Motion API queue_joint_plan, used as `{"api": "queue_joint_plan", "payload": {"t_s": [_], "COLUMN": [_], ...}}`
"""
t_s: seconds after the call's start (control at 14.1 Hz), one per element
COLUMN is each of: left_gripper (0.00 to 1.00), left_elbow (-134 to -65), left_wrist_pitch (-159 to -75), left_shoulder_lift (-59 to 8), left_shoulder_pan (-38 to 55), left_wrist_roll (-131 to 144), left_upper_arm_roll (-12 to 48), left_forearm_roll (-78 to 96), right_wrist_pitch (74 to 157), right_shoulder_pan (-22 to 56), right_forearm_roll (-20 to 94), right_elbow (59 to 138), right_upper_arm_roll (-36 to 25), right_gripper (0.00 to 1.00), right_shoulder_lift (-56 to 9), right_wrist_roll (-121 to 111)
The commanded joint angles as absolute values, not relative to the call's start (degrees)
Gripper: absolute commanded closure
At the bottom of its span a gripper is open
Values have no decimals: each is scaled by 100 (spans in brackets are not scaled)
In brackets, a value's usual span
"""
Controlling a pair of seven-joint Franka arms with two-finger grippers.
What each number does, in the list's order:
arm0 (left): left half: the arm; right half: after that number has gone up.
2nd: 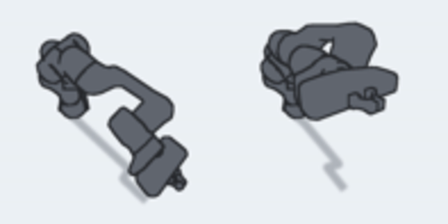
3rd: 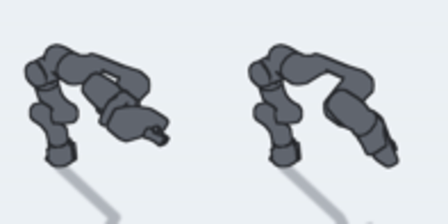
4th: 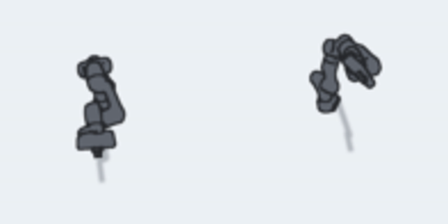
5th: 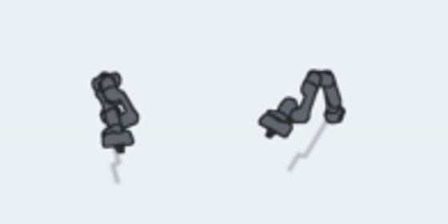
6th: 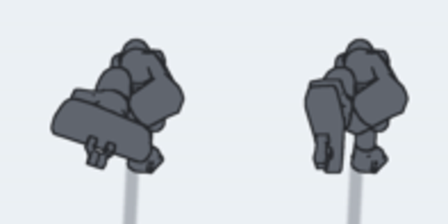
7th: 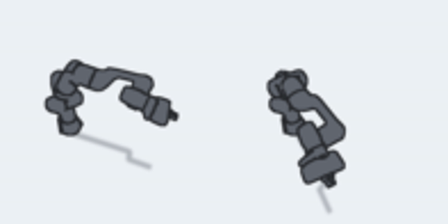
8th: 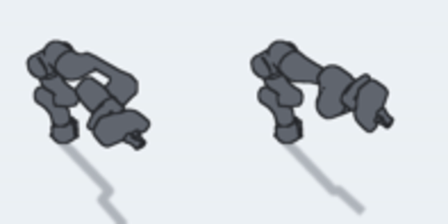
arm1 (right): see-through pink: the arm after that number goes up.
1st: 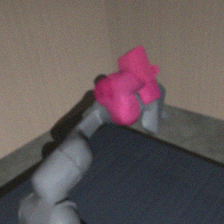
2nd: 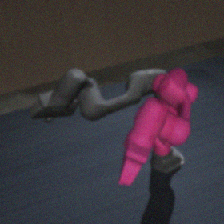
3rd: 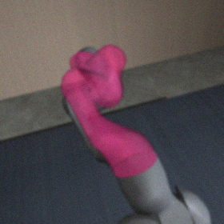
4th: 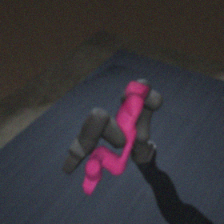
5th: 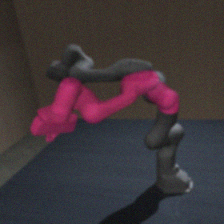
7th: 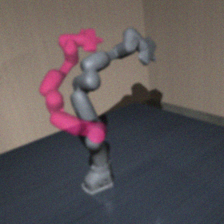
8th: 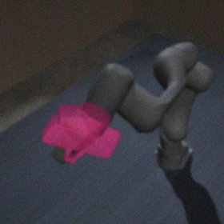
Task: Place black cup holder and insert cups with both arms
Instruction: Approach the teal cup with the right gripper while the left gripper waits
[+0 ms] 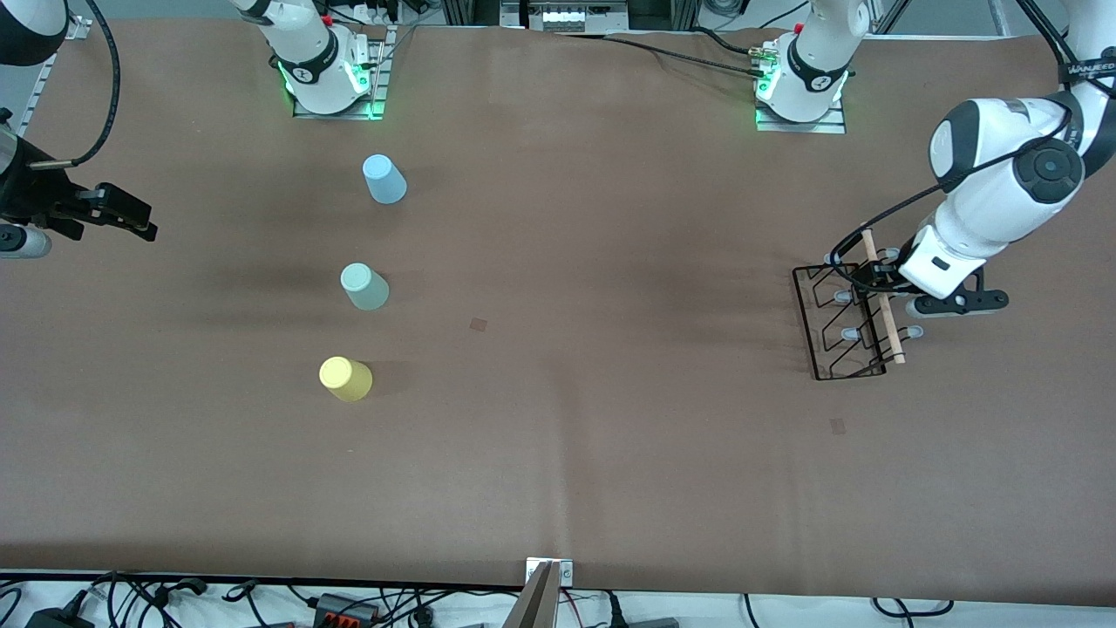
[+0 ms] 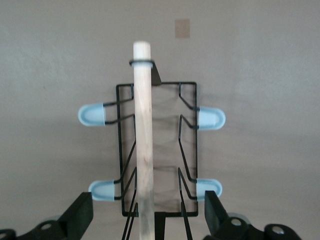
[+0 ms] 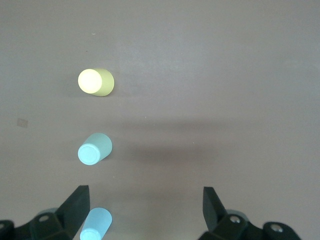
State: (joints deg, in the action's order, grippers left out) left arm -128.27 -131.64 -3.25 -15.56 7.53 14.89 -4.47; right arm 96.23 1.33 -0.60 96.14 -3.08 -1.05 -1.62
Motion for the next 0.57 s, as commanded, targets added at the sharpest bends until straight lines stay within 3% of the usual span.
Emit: {"api": "queue_joint_plan", "payload": {"t_s": [0.0,0.5], "left_gripper": [14,56], "left_elbow": [-13069,-13148], "left_wrist_pitch": [-13254,-13350], "left_shoulder_lift": [-114,-167], "left_shoulder_pan": [-1600,-1626], "left_wrist_roll": [554,378], "left_upper_arm_roll": [1521,1521], "left_forearm_roll": [-378,-378], "right_wrist_pitch": [9624,9606], "right_shoulder_pan": [202,482], "right_forearm_roll": [18,53], "right_elbow": [9694,10089], "right_upper_arm_roll": [-316,-308], "right_gripper": [0,0], "right_shoulder_lift": [-114,-535], "right_wrist_roll": [-220,-246]}}
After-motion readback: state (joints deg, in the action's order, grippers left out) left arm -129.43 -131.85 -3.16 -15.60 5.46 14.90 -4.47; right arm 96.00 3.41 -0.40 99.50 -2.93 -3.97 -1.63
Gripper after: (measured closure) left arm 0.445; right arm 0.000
